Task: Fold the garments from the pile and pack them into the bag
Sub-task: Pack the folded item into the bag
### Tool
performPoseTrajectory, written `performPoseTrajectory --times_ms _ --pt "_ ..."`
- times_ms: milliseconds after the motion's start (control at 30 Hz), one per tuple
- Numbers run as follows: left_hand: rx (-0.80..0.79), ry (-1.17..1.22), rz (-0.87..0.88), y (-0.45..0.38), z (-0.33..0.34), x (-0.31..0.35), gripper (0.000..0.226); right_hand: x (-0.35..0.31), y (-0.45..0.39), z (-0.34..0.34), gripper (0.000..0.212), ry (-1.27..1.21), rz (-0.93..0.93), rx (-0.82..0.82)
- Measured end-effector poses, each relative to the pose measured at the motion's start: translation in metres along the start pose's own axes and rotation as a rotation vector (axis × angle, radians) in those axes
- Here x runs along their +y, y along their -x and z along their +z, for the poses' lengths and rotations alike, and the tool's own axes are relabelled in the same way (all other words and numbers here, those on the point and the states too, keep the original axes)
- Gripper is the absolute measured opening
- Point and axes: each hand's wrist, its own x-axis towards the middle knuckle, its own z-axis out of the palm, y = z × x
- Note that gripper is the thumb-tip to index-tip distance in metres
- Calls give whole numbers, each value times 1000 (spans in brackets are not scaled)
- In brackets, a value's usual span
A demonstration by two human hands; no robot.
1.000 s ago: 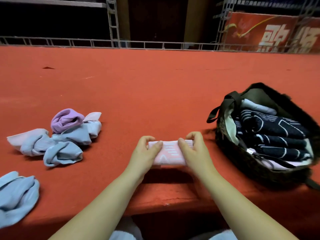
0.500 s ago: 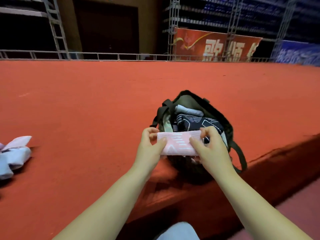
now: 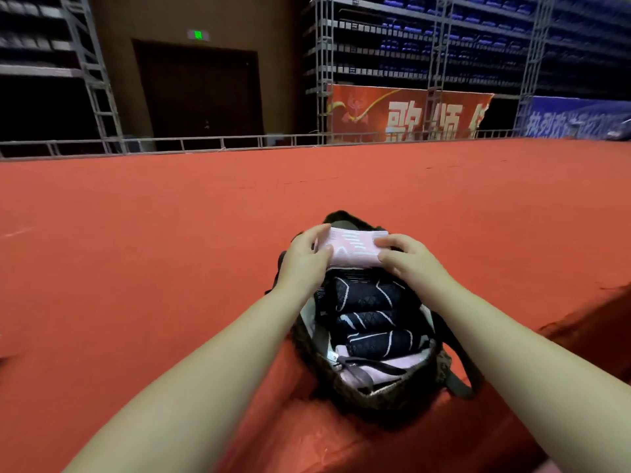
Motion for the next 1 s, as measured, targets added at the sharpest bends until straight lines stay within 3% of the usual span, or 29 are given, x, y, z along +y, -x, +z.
performPoseTrajectory --times_ms 133,233,300,400,533,667,767,900,1000 --pt "-215 -202 28 -13 16 -8 25 8 -28 -9 21 383 -92 -70" --pt "-373 -424 -51 -15 31 -22 55 25 -37 -10 56 830 -22 -98" --pt "-376 -517 -74 -15 37 -32 56 31 -33 -3 54 934 -72 -146" --pt "-426 -492 -66 -19 37 -43 56 24 -20 8 50 872 -60 -306" --pt "-494 -520 -86 -17 27 -41 76 26 -22 8 47 923 -8 -303" --pt "-503 -361 -3 -2 -6 -27 56 16 -22 13 50 912 -111 -172" --pt "-492 -312 -48 22 -52 -20 47 -7 -11 33 52 819 -248 -113" --pt "-442 -333 -124 56 -119 -21 18 -35 9 94 49 750 -347 -178" --pt "-409 -361 -196 87 -177 -23 14 -53 34 154 49 649 -319 -272"
